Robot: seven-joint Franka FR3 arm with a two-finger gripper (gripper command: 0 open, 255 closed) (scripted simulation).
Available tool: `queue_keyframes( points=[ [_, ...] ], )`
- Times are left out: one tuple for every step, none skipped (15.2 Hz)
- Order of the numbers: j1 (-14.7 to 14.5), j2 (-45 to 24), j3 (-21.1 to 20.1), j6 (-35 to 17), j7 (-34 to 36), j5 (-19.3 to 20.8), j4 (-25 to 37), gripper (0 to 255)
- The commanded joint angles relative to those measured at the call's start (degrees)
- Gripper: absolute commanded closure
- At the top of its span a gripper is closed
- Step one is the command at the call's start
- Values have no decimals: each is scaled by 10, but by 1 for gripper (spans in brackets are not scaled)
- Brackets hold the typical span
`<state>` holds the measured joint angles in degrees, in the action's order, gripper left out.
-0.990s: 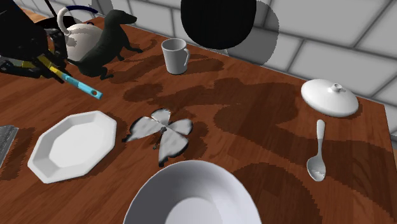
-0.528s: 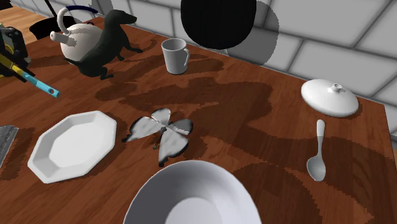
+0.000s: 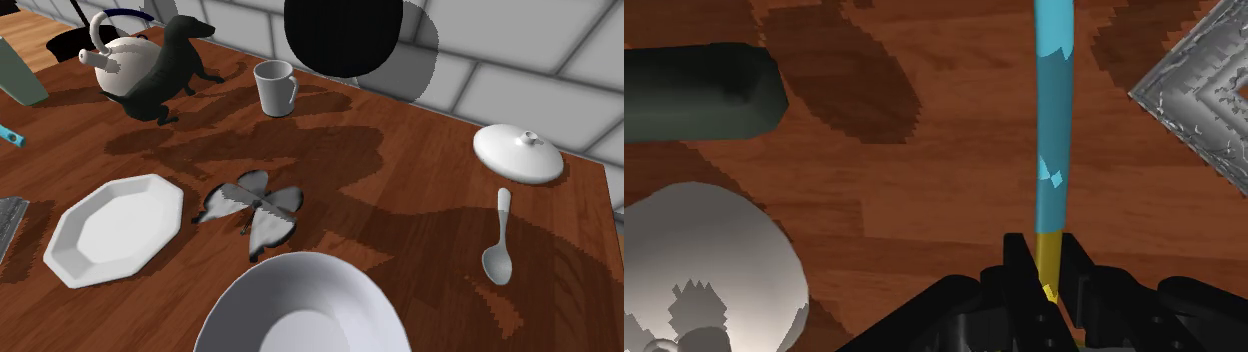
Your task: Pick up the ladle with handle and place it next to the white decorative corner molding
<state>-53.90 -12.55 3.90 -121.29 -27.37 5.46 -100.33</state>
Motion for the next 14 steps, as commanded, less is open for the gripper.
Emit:
queue_keyframes(
  points=[
    [-15, -25, -8, 14, 25, 4, 37, 255],
    [-21, -39, -12, 21, 35, 5, 57, 255],
    [-28, -54, -15, 29, 44, 7, 78, 255],
    [-34, -69, -18, 37, 53, 8, 101, 255],
    [-41, -85, -20, 46, 62, 10, 125, 255],
    [-47, -102, -23, 56, 71, 11, 150, 255],
    [-54, -119, -25, 66, 79, 12, 177, 255],
    [-60, -137, -27, 77, 87, 13, 205, 255],
    [-67, -157, -29, 89, 94, 15, 236, 255],
    [-74, -178, -31, 103, 101, 16, 269, 255],
    [-82, -207, -33, 122, 110, 17, 316, 255],
    [-82, -207, -33, 114, 111, 17, 309, 255],
    [-82, -207, -33, 107, 112, 18, 302, 255],
    [-82, -208, -33, 99, 113, 18, 294, 255]
  ],
)
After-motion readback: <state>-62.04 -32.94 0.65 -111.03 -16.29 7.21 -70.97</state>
